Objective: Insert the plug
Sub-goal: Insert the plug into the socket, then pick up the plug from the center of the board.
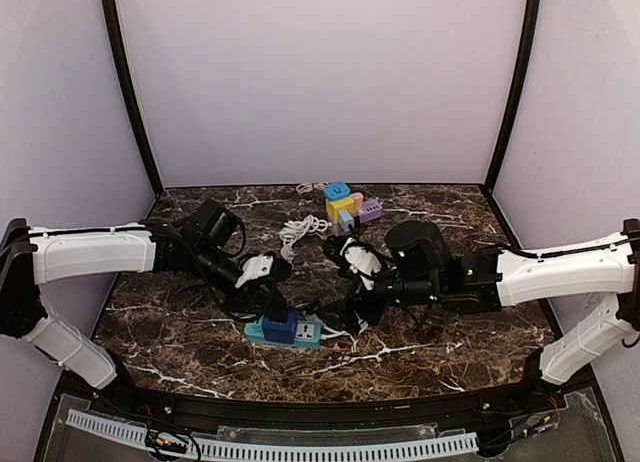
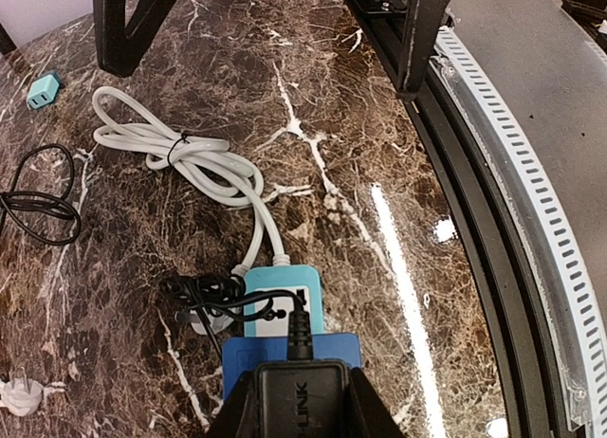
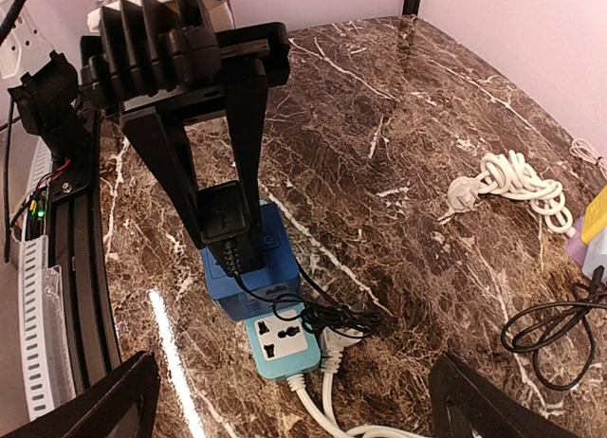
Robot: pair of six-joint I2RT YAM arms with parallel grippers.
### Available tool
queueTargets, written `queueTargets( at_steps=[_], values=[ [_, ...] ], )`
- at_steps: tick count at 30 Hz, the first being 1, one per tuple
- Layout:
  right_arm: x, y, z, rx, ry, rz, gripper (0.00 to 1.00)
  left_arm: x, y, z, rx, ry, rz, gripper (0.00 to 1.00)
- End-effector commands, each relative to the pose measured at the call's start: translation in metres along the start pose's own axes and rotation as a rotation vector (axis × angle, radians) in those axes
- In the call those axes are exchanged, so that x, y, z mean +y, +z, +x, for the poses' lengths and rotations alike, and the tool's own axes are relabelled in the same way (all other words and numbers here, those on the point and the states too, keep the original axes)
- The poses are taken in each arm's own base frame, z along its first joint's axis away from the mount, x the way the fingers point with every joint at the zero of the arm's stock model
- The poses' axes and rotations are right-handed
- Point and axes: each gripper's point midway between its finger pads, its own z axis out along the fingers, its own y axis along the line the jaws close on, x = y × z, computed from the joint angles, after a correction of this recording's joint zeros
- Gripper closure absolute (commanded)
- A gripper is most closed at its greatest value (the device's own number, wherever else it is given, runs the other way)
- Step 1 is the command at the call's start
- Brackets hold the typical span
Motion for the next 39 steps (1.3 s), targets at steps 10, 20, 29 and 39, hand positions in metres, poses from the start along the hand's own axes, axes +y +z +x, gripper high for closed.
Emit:
queueTargets(
  at_steps=[10, 20, 29, 39],
  values=[
    [-0.031, 0.000, -0.024, -0.066, 0.078, 0.062, 0.01, -0.002, 0.001, 0.057, 0.261, -0.126, -0.057, 0.06],
    [-0.208, -0.063, 0.034, 0.068, 0.513, 0.604, 0.01, 0.011, -0.052, -0.010, 0.170, -0.121, -0.170, 0.01],
    [-0.333, -0.063, 0.076, 0.372, 0.366, 0.501, 0.03, 0.031, -0.089, -0.001, 0.016, -0.479, -0.439, 0.01],
    [-0.340, -0.057, 0.101, 0.463, -0.255, 0.039, 0.01, 0.039, -0.126, 0.049, -0.420, -0.874, -0.569, 0.01]
  ],
)
